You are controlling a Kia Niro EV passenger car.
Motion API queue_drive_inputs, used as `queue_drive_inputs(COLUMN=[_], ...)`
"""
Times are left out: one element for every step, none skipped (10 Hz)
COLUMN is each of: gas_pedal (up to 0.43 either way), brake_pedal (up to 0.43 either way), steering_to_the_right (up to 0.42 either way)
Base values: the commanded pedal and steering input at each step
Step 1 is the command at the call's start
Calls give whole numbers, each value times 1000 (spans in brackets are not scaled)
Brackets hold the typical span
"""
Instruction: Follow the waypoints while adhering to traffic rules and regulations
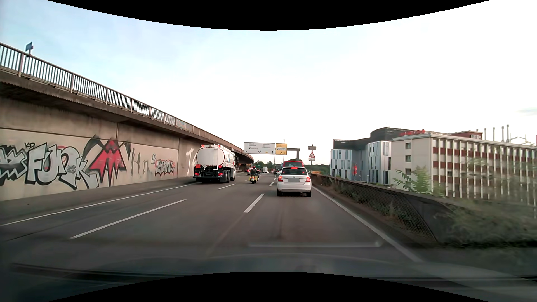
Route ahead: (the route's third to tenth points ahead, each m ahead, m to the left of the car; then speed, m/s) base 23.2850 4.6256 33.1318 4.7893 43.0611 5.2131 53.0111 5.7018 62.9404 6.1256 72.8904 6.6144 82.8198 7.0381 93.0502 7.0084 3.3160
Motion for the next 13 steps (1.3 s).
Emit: queue_drive_inputs(gas_pedal=[8,8,8,8,8,0,0,0,0,0,0,0,0], brake_pedal=[0,0,0,0,0,0,0,0,0,0,0,0,0], steering_to_the_right=[4,4,4,4,4,4,3,0,0,0,0,0,0])
